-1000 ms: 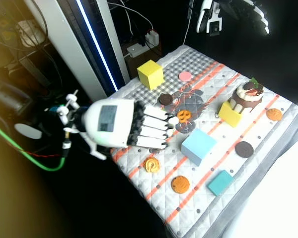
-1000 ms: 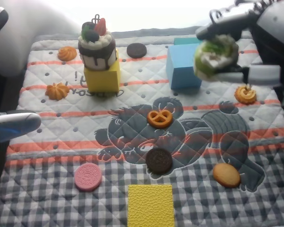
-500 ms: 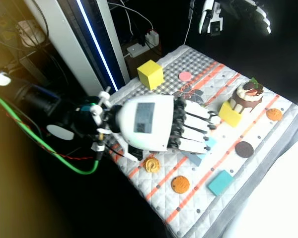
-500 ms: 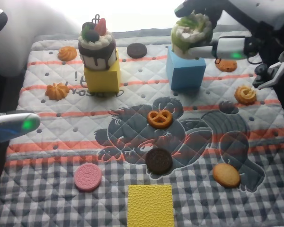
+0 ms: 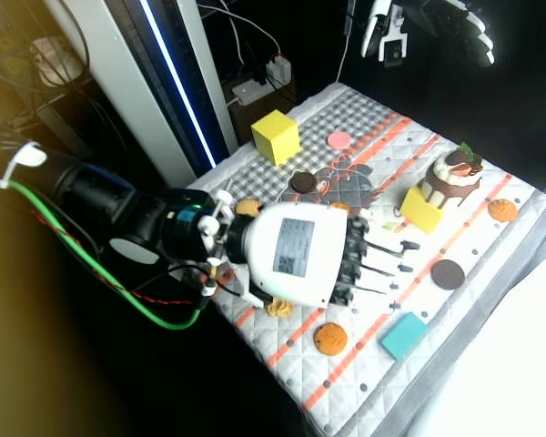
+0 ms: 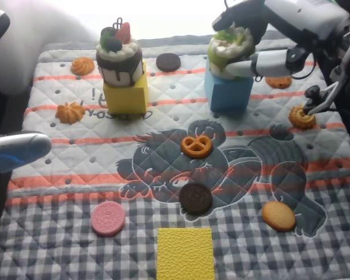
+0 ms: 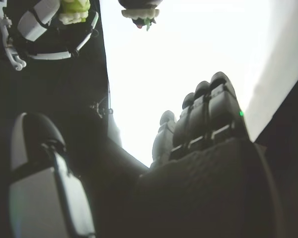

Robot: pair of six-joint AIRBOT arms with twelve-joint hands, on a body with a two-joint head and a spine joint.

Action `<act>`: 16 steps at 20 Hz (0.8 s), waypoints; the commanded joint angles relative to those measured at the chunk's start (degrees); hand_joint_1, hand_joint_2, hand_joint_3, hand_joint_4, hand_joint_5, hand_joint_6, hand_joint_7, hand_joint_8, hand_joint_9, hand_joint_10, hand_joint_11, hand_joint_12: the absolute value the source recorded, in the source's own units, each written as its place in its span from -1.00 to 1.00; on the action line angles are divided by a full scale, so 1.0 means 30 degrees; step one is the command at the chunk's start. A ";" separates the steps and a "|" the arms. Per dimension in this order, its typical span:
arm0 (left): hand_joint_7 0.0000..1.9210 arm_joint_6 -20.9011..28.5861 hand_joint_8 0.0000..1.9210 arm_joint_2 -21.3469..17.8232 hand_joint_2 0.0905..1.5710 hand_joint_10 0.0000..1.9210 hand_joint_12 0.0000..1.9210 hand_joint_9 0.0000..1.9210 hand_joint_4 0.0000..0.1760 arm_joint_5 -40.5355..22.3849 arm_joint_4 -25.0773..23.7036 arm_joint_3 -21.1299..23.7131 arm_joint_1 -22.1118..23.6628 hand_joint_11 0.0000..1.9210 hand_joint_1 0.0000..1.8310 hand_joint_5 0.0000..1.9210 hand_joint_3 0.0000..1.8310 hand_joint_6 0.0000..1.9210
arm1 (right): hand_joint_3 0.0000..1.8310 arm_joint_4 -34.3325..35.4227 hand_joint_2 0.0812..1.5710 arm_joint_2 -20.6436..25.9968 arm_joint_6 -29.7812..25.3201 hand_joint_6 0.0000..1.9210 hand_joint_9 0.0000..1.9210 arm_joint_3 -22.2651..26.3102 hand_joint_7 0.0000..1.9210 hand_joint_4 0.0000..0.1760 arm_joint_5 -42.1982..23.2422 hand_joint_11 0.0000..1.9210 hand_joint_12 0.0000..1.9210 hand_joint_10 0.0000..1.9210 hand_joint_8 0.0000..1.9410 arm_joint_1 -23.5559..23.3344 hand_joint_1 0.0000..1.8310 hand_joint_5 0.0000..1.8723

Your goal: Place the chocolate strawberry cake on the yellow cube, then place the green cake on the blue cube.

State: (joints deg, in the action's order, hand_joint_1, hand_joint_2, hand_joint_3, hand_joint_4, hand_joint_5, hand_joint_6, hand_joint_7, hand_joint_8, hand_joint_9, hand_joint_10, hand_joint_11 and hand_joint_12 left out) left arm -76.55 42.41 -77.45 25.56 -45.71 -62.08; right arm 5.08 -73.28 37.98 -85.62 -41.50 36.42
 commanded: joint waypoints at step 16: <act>-1.00 0.0489 -1.00 0.0003 -0.05 -1.00 -1.00 -1.00 0.77 -0.2772 -0.0094 -0.0058 -0.0071 -1.00 -0.12 -1.00 -0.99 -1.00 | -1.00 0.1003 0.44 0.0277 -0.0067 0.09 0.00 0.0436 -0.04 -0.93 -0.2049 -0.29 0.23 -0.68 0.20 0.0570 0.31 -0.06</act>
State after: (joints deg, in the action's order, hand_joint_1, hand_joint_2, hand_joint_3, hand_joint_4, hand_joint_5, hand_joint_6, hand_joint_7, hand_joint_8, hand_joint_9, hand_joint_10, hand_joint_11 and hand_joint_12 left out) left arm -75.53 42.41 -78.17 25.89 -45.69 -62.52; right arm 8.23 -72.49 37.65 -84.36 -42.63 38.39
